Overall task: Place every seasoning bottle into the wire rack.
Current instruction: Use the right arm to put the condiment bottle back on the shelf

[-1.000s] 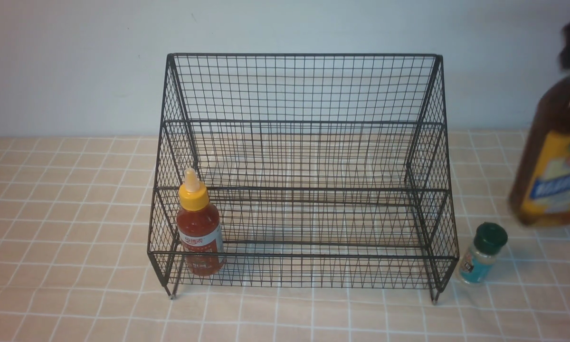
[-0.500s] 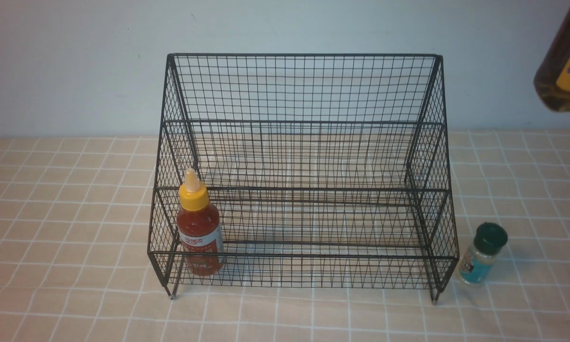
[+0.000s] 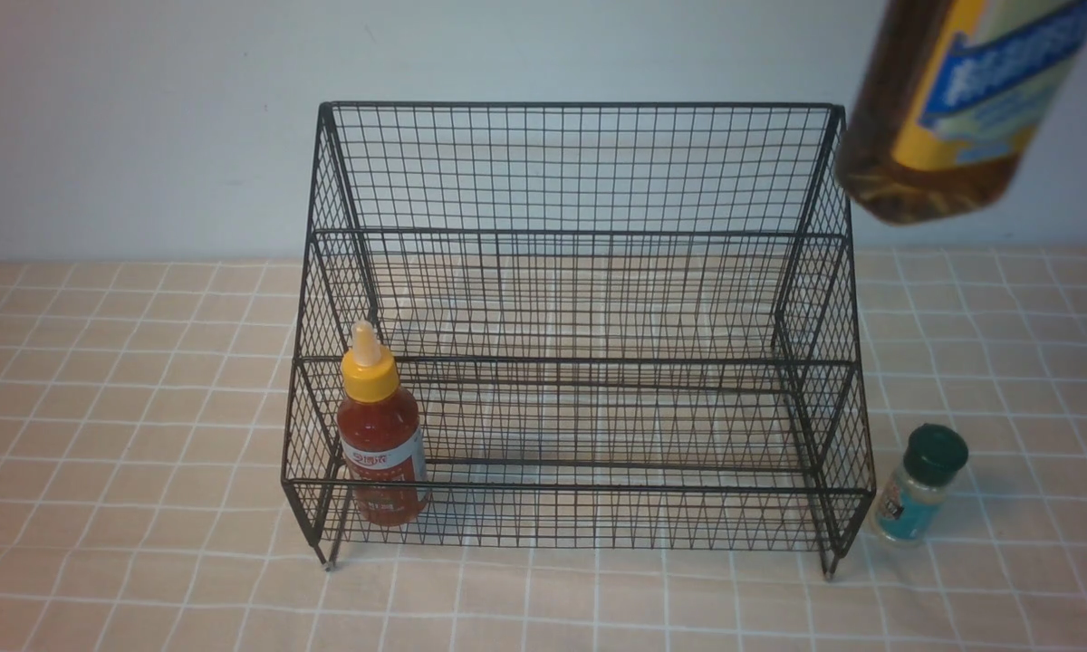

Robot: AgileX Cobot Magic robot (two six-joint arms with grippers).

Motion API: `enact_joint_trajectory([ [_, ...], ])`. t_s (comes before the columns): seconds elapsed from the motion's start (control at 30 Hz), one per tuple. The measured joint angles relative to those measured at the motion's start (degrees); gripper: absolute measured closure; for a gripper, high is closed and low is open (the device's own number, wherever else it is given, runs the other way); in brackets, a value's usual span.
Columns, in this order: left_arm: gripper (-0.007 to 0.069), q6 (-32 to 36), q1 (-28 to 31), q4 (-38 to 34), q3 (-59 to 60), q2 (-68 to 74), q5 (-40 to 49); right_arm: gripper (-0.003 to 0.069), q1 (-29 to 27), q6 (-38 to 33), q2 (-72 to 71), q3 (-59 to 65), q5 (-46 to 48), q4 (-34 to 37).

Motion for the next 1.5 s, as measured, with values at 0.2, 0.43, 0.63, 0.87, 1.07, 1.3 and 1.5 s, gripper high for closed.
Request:
enact_joint_trajectory([
  [0.2,0.0631,0.0,0.0,0.0,0.0,0.0,1.42,0.0342,8.25,5.56,5.46,0.06,-6.84,-6.14],
  [0.43,0.0631,0.0,0.0,0.8,0.0,0.0,5.35,0.0342,10.36,13.86,11.72,0.1,-12.89,-14.99],
  [0.63,0.0631,0.0,0.0,2.85,0.0,0.0,6.11,0.0342,10.36,17.04,15.13,0.25,-13.42,-21.17],
  [0.87,0.0631,0.0,0.0,5.41,0.0,0.0,6.11,0.0342,10.36,17.82,17.27,0.3,-8.1,-21.85],
  [1.07,0.0631,0.0,0.0,6.48,0.0,0.0,6.11,0.0342,10.36,18.25,18.68,0.3,1.55,-21.56],
  [1.3,0.0631,0.0,0.0,6.9,0.0,0.0,6.11,0.0342,10.31,18.25,21.85,0.3,5.47,-22.3],
  [1.5,0.0631,0.0,0.0,6.9,0.0,0.0,6.12,0.0342,10.31,18.25,24.35,0.3,5.67,-21.94],
])
